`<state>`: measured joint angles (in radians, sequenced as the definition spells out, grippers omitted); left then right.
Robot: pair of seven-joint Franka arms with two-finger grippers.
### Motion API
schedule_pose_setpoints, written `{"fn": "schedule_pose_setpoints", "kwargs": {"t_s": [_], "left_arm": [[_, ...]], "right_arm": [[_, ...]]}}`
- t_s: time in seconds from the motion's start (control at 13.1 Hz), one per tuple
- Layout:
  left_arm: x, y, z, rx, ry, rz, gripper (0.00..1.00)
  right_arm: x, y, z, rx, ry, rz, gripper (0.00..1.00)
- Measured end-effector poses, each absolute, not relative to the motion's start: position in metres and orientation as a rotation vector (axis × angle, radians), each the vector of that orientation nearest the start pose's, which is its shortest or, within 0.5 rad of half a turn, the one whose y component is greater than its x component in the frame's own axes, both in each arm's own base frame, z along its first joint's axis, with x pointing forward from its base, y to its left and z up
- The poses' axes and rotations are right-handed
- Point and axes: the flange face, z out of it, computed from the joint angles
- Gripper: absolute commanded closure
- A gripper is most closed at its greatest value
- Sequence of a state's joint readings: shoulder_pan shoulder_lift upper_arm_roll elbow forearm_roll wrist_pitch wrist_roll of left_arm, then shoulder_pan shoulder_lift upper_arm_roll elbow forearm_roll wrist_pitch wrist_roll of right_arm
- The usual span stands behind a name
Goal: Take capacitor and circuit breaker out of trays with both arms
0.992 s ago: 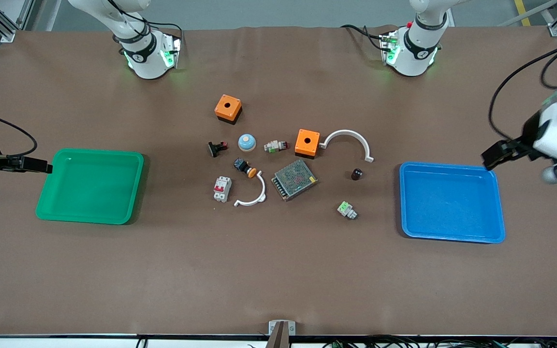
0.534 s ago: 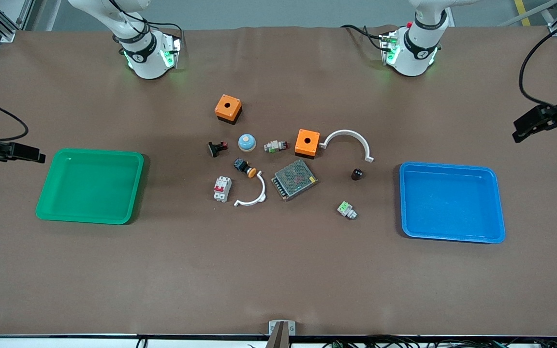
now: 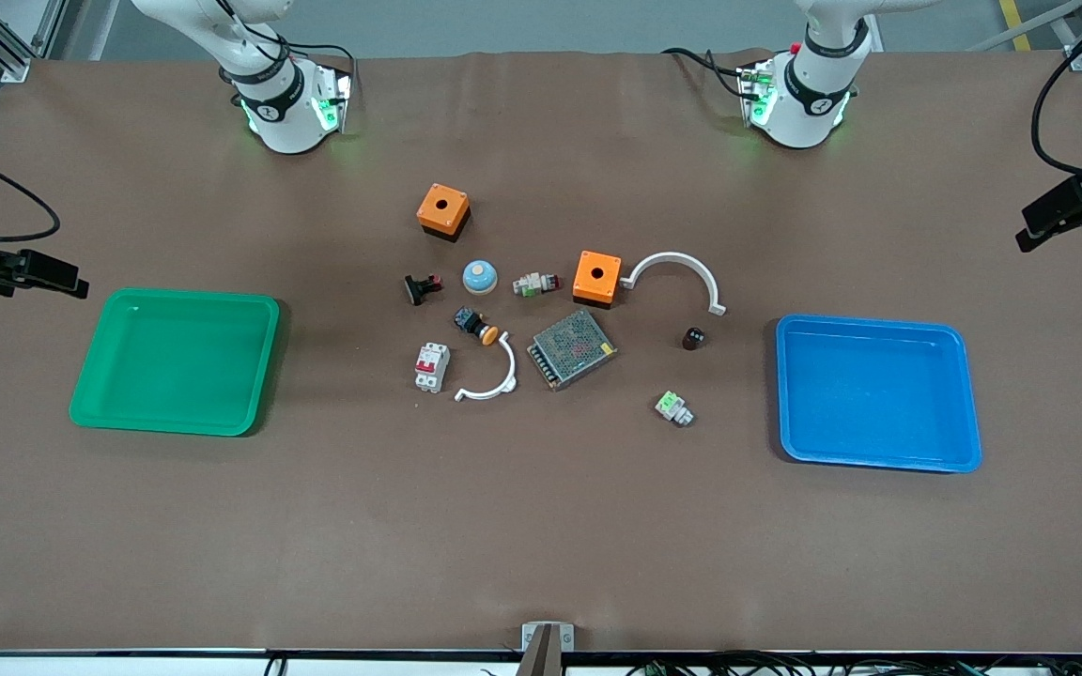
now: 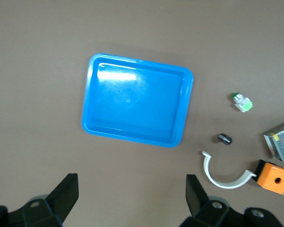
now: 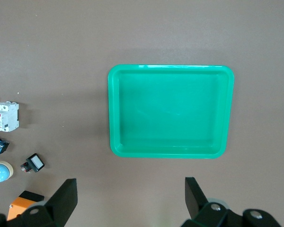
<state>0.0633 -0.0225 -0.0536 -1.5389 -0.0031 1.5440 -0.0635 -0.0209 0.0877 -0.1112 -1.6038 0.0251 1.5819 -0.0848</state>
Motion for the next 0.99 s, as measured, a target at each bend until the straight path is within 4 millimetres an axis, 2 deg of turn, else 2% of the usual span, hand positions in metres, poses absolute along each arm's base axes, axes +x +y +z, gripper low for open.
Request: {"fn": "schedule_pose_setpoints", "kwargs": {"t_s": [0.38, 0.69, 0.99], "left_arm": [[0.53, -0.009, 0.627, -3.141, -0.08, -0.066, 0.0], [0.519, -0.03, 0.635, -3.136, -0.024, -0.094, 0.0], [0.518, -0.03, 0.638, -3.136, -0.024, -0.104, 0.0]], "right_arm": [[0.559, -0.069, 0.585, -3.112, 0.071, 0.113, 0.0], [0.544, -0.069, 0.604, -3.109, 0.071, 0.098, 0.0], [0.535, -0.072, 0.619, -3.108, 0.079, 0.062, 0.0]]}}
